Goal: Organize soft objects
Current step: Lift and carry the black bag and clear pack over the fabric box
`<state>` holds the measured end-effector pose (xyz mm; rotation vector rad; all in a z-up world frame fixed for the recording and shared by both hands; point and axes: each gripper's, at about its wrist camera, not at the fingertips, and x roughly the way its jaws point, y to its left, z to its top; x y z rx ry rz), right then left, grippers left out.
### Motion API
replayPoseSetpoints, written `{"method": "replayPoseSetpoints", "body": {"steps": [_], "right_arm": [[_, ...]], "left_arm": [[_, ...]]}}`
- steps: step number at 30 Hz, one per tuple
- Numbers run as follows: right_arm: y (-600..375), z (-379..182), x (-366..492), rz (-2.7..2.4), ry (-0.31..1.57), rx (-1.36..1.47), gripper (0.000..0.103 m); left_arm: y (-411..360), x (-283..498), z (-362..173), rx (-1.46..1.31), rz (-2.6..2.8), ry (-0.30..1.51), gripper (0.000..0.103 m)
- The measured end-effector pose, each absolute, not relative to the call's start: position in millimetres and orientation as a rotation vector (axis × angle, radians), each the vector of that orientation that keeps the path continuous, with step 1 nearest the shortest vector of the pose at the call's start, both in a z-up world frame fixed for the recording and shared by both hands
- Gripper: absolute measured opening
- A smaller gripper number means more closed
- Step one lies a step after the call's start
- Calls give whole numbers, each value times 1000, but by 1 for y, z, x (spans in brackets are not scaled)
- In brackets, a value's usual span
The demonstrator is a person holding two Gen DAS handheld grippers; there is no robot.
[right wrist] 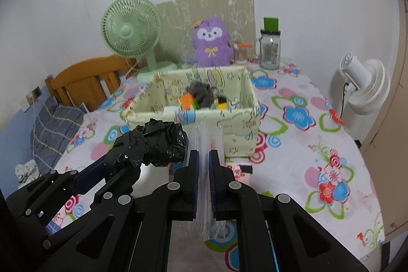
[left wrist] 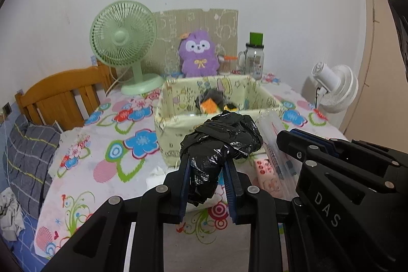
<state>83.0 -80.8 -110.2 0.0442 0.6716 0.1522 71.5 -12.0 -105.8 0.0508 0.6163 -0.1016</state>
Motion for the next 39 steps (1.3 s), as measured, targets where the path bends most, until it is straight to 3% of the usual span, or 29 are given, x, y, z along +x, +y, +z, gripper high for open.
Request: {"method": "replayPoseSetpoints", "body": {"steps": [20, 39], "right_arm": [[-85, -52, 95, 163, 586, 26, 10], [-85, -47, 158, 159, 601, 22, 10]], "left_arm": [[-16, 91, -54, 49, -96, 544, 24], [-15, 155, -55, 48, -74, 576, 24]]}}
